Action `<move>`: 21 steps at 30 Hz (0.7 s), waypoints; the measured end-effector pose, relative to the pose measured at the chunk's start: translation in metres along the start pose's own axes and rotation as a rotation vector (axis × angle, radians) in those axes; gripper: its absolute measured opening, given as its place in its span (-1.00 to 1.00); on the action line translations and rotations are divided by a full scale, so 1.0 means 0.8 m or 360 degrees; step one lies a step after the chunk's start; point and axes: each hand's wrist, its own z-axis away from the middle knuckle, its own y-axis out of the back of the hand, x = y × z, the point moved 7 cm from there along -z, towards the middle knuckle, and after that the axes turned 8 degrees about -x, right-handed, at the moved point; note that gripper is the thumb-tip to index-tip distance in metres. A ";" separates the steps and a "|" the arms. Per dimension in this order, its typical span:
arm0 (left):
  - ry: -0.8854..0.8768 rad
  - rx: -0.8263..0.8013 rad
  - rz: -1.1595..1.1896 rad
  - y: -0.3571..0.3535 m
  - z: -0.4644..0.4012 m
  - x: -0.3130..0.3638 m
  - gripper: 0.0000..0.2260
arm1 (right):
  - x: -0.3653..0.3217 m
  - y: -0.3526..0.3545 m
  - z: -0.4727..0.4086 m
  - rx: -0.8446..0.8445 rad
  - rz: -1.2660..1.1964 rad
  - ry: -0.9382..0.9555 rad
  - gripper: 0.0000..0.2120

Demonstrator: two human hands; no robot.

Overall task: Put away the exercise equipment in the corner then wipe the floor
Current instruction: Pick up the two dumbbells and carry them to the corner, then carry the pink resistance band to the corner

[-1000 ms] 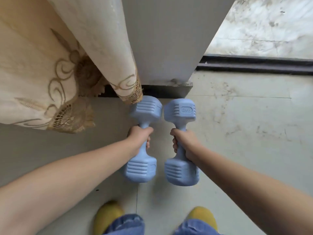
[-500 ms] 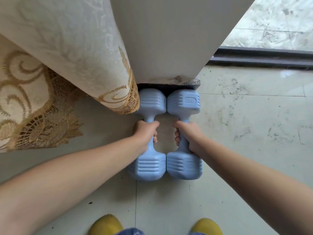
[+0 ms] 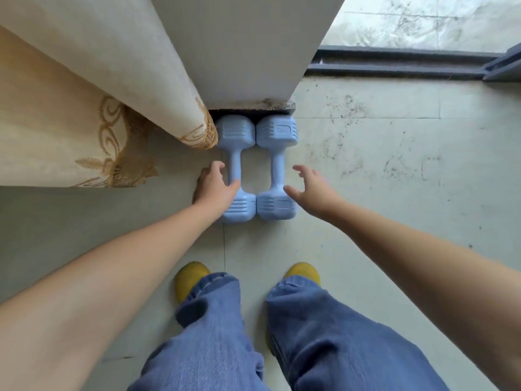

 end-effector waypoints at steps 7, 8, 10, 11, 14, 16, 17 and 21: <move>-0.0332 0.0035 -0.0275 0.099 0.169 0.113 -0.60 | -0.089 0.103 0.160 0.0329 0.0524 0.0143 -0.49; -0.0369 0.0022 -0.0309 0.115 0.191 0.130 -0.60 | -0.107 0.120 0.184 0.0389 0.0564 0.0172 -0.50; -0.0451 0.0011 -0.0392 0.150 0.237 0.167 -0.59 | -0.142 0.154 0.233 0.0477 0.0607 0.0206 -0.52; -0.0482 0.0013 -0.0444 0.168 0.260 0.184 -0.58 | -0.159 0.169 0.258 0.0499 0.0614 0.0210 -0.53; -0.0544 0.0088 -0.0622 0.220 0.333 0.231 -0.57 | -0.203 0.206 0.333 0.0538 0.0634 0.0215 -0.53; -0.0568 0.0172 -0.0734 0.253 0.385 0.257 -0.58 | -0.228 0.227 0.385 0.0554 0.0642 0.0208 -0.53; -0.0584 0.0206 -0.0783 0.267 0.409 0.268 -0.57 | -0.241 0.236 0.409 0.0563 0.0645 0.0207 -0.52; -0.0686 0.0332 -0.0910 0.309 0.491 0.299 -0.54 | -0.289 0.262 0.489 0.0591 0.0703 0.0264 -0.52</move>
